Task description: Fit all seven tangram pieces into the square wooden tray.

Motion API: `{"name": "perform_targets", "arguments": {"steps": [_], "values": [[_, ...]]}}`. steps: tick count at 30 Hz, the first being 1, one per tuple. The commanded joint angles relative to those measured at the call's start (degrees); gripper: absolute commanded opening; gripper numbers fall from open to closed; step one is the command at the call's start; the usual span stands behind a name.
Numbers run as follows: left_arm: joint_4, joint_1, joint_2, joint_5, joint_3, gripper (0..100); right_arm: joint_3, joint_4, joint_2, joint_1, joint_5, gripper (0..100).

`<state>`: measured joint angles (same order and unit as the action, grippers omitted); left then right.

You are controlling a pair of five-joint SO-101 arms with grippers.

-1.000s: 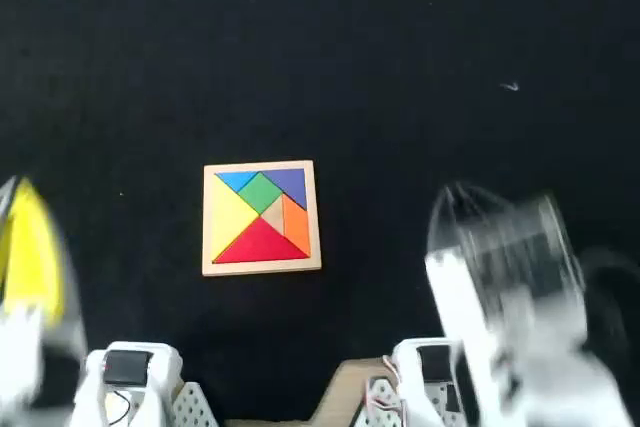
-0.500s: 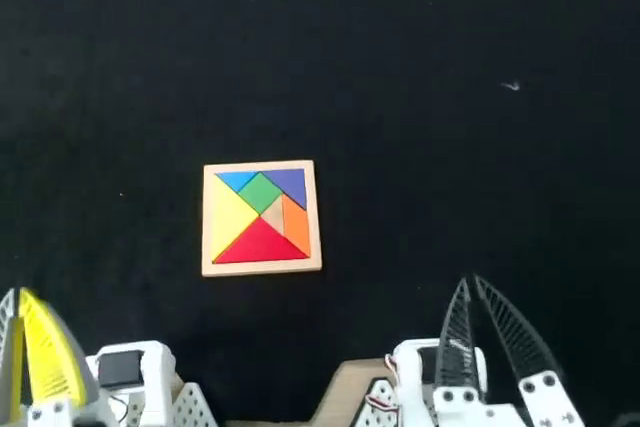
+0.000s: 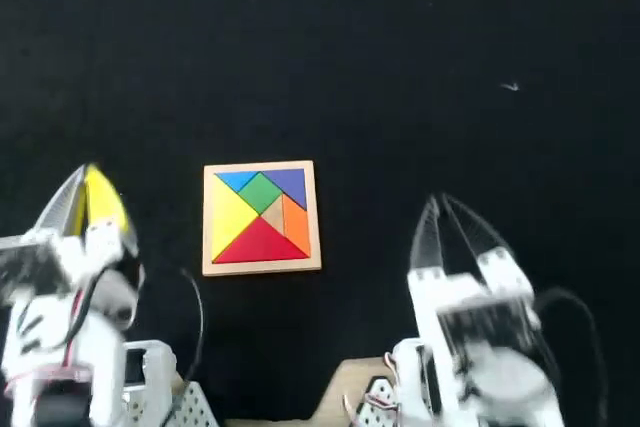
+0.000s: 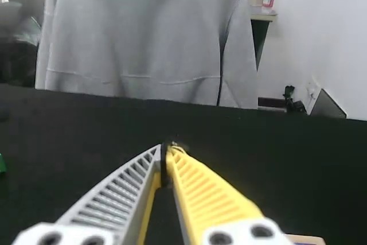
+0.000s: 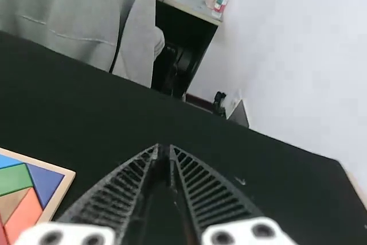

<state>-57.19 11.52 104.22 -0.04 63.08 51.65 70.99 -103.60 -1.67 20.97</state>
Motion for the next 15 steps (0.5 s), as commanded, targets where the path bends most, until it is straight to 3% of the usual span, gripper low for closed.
{"name": "perform_targets", "arguments": {"steps": [1, 8, 11, 15], "values": [[18.9, -0.6, -0.1, -0.6, 16.0, 3, 10.4, -13.2, -5.0, 0.9, 0.3, 1.4], [30.3, -0.7, 0.0, -2.8, 32.5, 3, 34.5, -36.7, -5.0, 0.9, 0.4, 1.5], [28.7, -0.7, -0.7, -2.8, 34.2, 3, 45.1, -44.9, -5.0, 0.7, 0.2, 1.5], [27.3, -0.7, -1.7, -3.2, 34.3, 3, 44.9, -41.5, -4.1, 0.5, -0.2, 1.5]]}}
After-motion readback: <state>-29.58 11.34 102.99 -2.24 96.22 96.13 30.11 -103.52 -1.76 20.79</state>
